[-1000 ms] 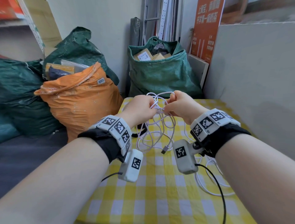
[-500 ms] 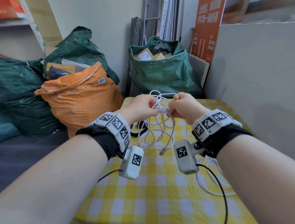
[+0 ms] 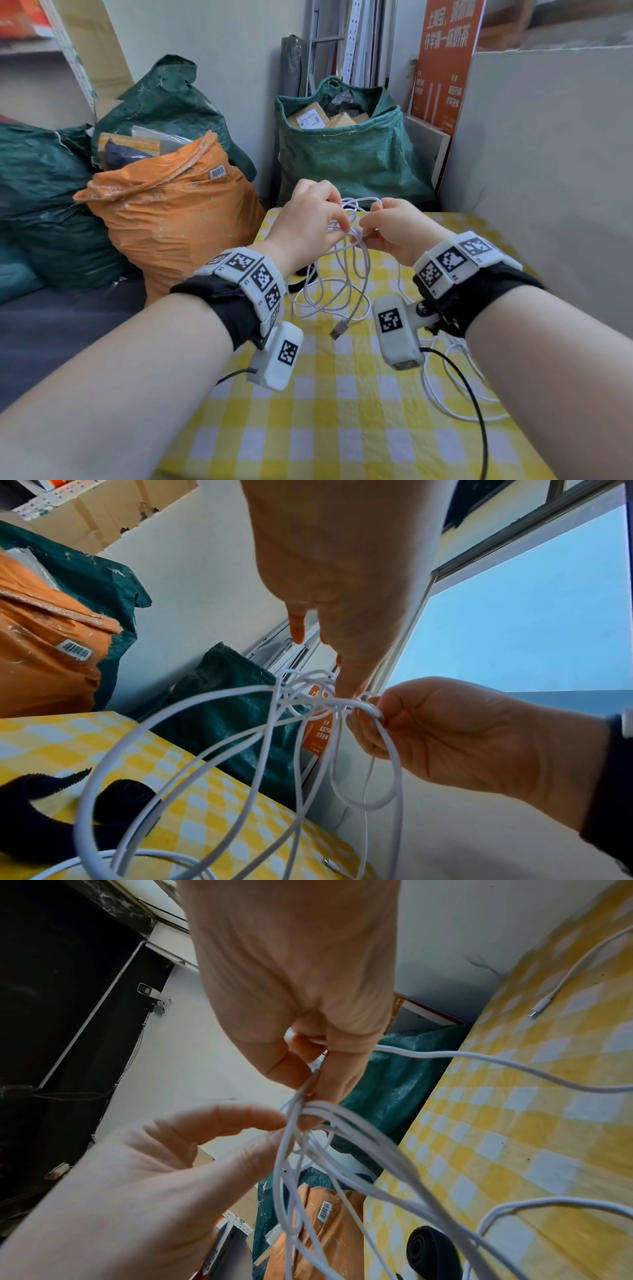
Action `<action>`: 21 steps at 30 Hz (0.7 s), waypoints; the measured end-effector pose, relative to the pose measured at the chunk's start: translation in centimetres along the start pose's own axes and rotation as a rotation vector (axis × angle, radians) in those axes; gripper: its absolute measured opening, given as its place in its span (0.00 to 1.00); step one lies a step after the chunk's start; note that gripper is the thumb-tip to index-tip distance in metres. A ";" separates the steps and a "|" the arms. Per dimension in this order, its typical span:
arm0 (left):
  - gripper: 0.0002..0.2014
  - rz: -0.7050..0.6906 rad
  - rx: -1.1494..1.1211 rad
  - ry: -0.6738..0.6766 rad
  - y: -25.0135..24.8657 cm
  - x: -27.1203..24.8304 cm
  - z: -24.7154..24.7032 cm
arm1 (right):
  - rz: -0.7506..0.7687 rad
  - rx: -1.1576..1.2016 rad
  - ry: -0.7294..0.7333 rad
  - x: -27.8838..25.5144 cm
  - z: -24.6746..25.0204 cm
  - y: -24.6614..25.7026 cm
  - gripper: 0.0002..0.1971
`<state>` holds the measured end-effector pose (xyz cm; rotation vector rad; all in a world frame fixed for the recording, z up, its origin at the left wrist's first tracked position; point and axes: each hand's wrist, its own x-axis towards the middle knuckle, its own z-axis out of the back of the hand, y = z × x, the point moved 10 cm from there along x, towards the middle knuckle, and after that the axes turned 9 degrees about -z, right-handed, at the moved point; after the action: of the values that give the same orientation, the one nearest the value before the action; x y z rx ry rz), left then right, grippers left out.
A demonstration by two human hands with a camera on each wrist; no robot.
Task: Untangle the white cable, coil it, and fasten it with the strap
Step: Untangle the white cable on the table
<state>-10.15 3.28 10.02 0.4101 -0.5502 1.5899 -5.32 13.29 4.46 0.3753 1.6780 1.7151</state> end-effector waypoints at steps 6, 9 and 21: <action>0.02 -0.185 0.054 -0.004 -1.5 0.2 0.0 | 0.013 0.014 0.021 0.0 -0.1 -0.1 0.17; 0.06 -0.219 0.061 0.014 -1.7 0.1 -0.4 | 0.014 0.019 0.041 0.0 -0.4 -0.1 0.17; 0.05 -0.071 0.069 0.293 -0.3 0.1 -2.5 | 0.035 -0.065 0.135 -0.4 -1.2 0.0 0.19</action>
<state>-9.67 4.80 8.04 0.2392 -0.2548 1.5688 -5.85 12.10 4.41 0.2648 1.7153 1.8516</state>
